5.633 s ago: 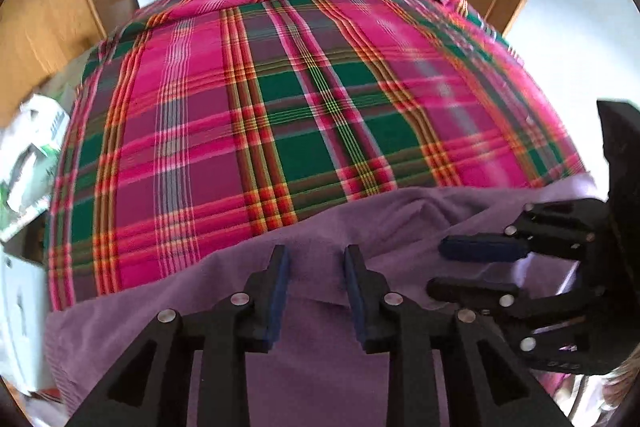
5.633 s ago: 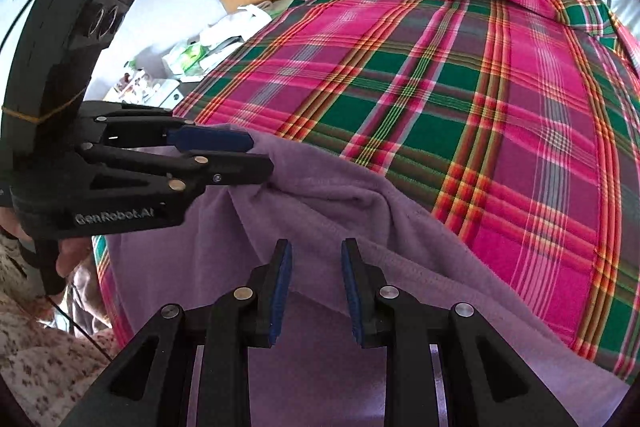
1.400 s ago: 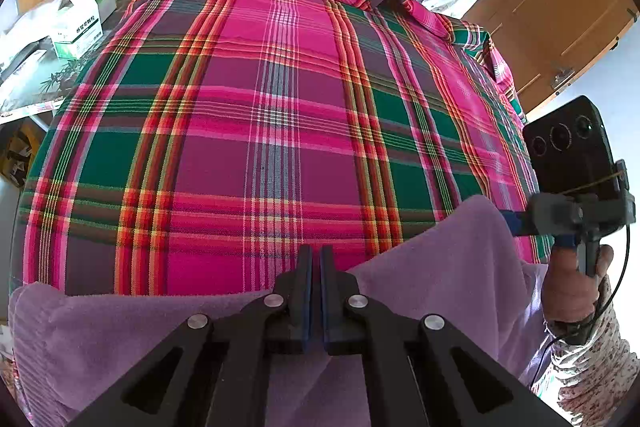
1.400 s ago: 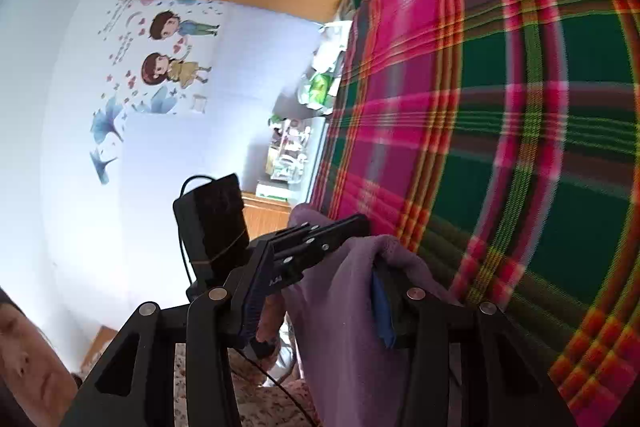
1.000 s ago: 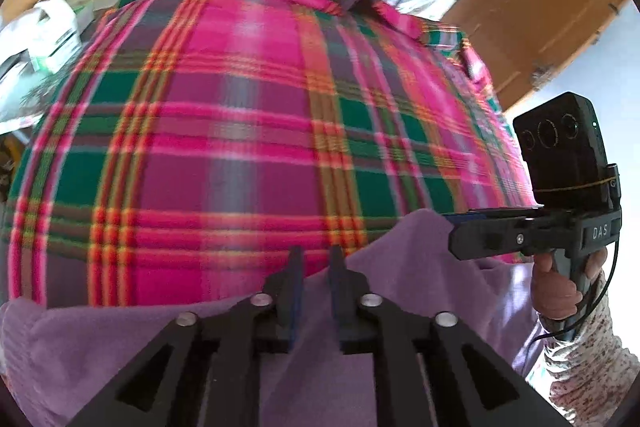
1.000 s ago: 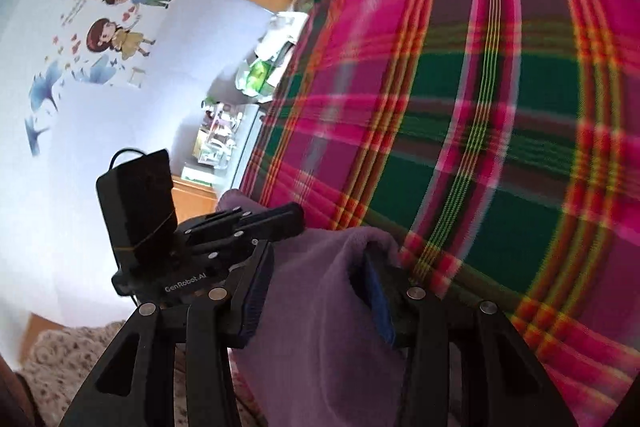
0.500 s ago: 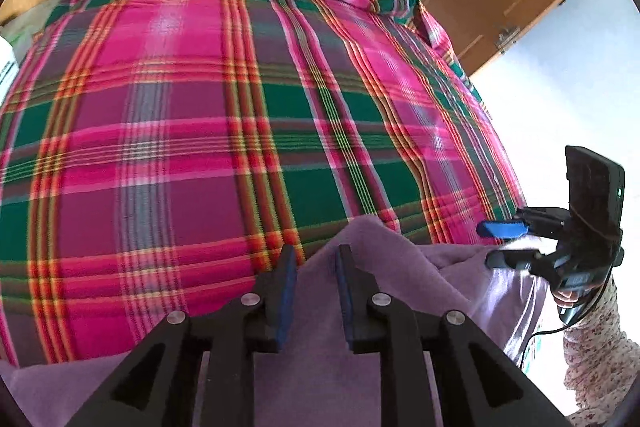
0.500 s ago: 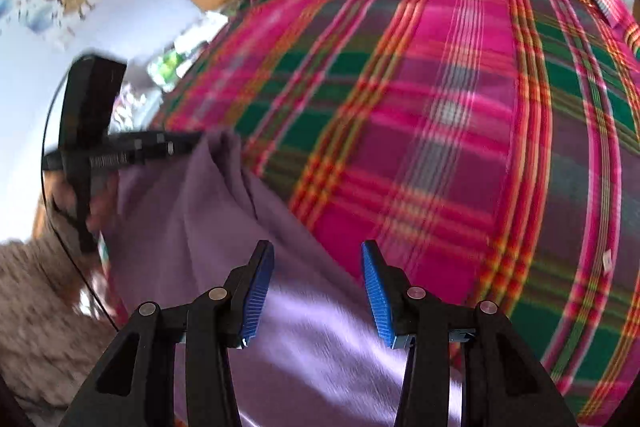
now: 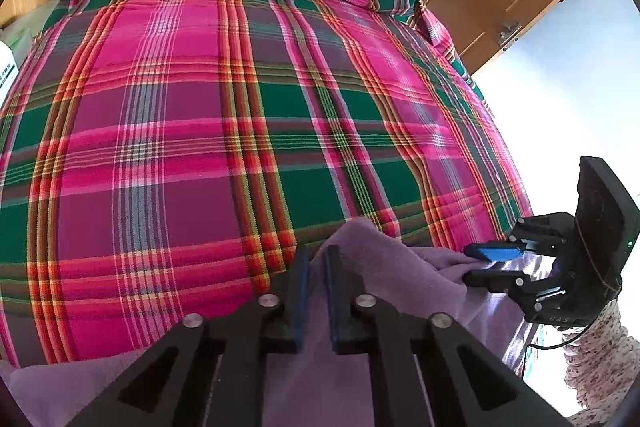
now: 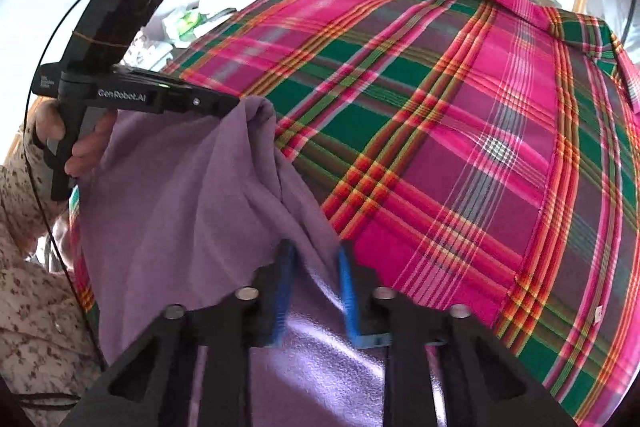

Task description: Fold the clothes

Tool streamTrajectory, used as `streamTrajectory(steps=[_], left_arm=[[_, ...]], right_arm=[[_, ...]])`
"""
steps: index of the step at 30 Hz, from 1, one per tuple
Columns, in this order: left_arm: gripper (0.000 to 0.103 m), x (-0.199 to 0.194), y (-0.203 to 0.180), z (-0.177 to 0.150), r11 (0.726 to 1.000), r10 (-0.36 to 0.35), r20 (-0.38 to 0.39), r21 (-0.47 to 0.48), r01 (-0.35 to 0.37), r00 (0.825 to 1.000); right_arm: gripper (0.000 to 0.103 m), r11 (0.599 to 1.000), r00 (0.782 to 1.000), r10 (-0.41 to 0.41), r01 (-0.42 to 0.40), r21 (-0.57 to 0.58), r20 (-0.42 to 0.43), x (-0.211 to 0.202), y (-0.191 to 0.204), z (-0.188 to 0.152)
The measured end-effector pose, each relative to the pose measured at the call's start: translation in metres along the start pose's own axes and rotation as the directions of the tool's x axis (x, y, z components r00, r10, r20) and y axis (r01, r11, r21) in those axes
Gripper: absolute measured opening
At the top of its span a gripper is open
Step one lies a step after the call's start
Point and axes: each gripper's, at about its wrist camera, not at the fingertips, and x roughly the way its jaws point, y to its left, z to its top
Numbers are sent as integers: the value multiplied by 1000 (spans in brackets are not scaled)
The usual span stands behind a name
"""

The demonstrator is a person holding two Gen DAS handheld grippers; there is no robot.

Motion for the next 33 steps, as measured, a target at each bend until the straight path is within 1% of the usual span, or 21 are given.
streamTrajectory(steps=[2, 4, 6, 8, 11, 16, 18, 20, 22, 24, 27, 30, 33], left_arm=[[5, -2, -1, 0, 1000, 10, 7, 10, -10, 1000], [4, -6, -1, -1, 1000, 12, 20, 5, -12, 1000], [4, -10, 0, -1, 1000, 4, 34, -7, -3, 999], [4, -14, 1, -2, 1000, -4, 46, -13, 4, 999], [4, -19, 1, -3, 1000, -9, 63, -26, 10, 998], [4, -28, 2, -5, 999, -20, 103, -47, 25, 995], [4, -29, 3, -4, 998, -20, 109, -54, 26, 994], [4, -31, 3, -5, 997, -20, 119, -65, 28, 993], [4, -28, 4, -6, 998, -11, 116, -65, 19, 993], [4, -24, 6, -5, 997, -16, 108, -78, 24, 994], [4, -19, 8, -5, 995, -22, 102, -98, 32, 995], [4, -21, 8, -6, 995, -15, 108, -94, 25, 994], [4, -15, 12, -5, 993, -11, 95, -114, 22, 995]], right_arm=[[17, 1000, 1000, -15, 15, -14, 9, 1, 3, 0], [11, 999, 1000, -24, 24, -24, 19, 1, 5, -2], [8, 999, 998, -43, 44, -27, 37, -5, 2, -6], [8, 999, 998, -41, 41, -10, 54, -7, 1, -6], [8, 998, 995, -64, 65, -8, 73, -14, 3, -9], [6, 993, 985, -113, 117, -27, 129, -26, 10, -13], [6, 994, 984, -111, 112, 0, 140, -29, 7, -14], [3, 990, 975, -143, 143, 14, 172, -35, 8, -16], [3, 986, 965, -166, 165, 21, 201, -40, 10, -18], [2, 984, 959, -180, 174, 45, 219, -45, 7, -18], [2, 986, 963, -161, 150, 65, 218, -39, 4, -13], [2, 980, 959, -198, 188, 69, 202, -34, 3, -10], [2, 975, 964, -212, 196, 105, 162, -22, -6, -7]])
